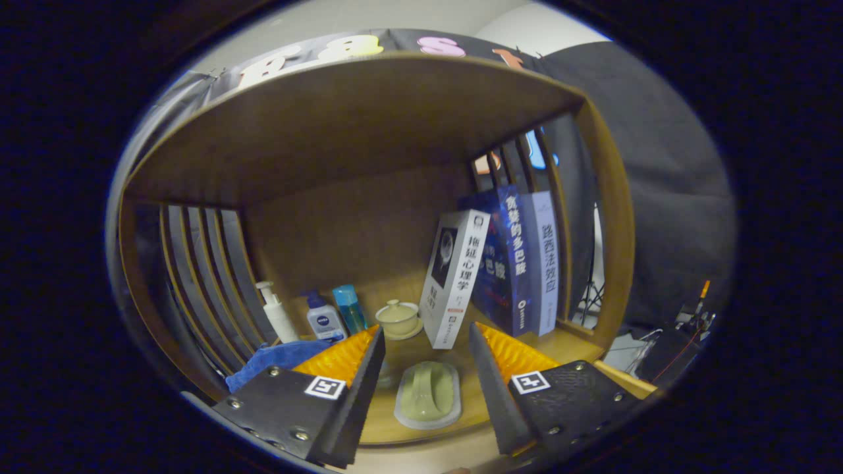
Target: Pull open the drawer, take out the items inside it, and place them on the countertop above the cabinet.
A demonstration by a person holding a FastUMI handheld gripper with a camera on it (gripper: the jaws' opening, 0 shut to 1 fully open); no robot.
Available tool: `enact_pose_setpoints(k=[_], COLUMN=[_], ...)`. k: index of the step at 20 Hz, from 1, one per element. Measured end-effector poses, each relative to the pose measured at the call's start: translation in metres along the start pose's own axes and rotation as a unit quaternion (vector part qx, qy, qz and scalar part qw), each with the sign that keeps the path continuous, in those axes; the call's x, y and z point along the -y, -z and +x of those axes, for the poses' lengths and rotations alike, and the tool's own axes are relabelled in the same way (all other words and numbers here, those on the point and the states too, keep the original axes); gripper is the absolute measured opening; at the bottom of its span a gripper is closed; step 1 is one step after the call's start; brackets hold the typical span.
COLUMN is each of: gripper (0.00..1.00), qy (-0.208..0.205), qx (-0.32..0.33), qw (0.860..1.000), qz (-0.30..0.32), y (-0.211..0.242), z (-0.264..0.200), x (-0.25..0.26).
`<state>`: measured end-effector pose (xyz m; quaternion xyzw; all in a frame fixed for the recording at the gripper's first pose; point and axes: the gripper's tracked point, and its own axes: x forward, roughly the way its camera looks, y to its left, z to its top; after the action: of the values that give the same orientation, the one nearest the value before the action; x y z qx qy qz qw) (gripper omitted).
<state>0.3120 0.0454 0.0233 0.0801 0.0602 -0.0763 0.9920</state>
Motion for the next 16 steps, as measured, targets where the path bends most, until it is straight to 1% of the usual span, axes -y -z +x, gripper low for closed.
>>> enact_pose_setpoints(k=[4, 7, 9, 11, 13, 16], gripper=[0.8, 0.8, 0.8, 0.8, 0.8, 0.8], qy=[0.009, 0.012, 0.008, 0.013, 0.039, 0.036], qx=[0.052, 0.074, 0.093, 0.101, 0.091, 0.082], qw=[0.998, 0.996, 0.994, 0.993, 0.993, 0.993], qz=[-0.028, -0.051, -0.053, -0.057, -0.07, -0.082], y=[-0.028, -0.031, -0.033, -0.028, -0.015, 0.003], z=[-0.047, -0.086, -0.11, -0.132, -0.15, -0.167], x=[0.011, 0.017, 0.02, 0.03, 0.049, 0.051])
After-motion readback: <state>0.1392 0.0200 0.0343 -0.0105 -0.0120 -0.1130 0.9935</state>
